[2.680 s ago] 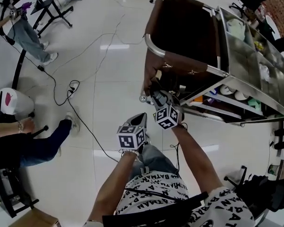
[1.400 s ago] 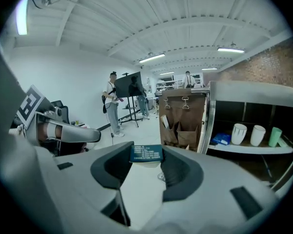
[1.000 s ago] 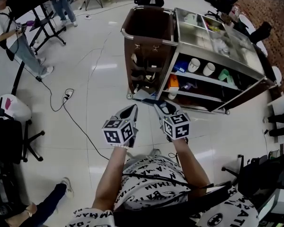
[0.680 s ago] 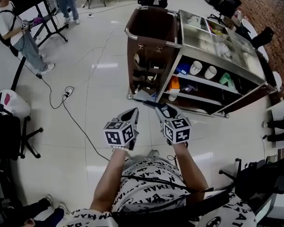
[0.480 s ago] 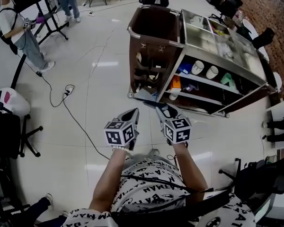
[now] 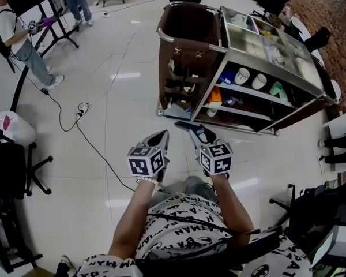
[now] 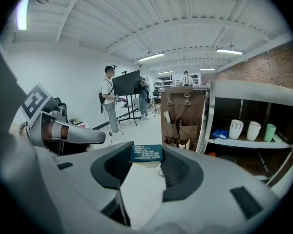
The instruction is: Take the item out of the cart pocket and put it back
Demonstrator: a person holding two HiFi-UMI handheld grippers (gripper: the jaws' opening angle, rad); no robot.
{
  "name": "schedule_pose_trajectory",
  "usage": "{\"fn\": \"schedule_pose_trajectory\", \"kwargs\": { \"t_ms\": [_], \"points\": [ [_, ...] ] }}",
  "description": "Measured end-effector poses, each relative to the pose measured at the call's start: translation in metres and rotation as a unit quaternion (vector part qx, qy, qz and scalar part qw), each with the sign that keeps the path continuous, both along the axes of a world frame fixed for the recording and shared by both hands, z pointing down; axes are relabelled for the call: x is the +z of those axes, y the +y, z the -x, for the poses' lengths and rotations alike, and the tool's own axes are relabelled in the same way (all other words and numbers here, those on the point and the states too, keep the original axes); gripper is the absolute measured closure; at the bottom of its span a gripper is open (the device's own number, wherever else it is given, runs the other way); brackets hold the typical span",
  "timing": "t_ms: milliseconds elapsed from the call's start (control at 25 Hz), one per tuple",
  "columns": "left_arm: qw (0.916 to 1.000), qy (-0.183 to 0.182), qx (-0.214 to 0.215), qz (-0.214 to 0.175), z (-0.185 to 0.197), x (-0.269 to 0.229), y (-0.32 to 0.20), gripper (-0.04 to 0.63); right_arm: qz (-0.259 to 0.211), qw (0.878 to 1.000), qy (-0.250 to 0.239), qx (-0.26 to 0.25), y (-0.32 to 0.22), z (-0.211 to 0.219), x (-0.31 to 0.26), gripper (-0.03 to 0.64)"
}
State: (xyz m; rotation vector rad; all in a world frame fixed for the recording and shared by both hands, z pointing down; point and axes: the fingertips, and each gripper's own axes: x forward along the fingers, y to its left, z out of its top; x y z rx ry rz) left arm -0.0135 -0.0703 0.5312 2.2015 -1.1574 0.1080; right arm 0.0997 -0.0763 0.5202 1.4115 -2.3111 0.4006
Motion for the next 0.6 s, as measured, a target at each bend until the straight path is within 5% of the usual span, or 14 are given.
{"fn": "schedule_pose_trajectory", "kwargs": {
  "t_ms": [600],
  "points": [
    [0.9998,-0.012,0.016,-0.003,0.008,0.009,-0.041,0.595,-0.029,0.999,0.041,-0.011,-0.063,0.01,0.008,0.43]
  ]
}}
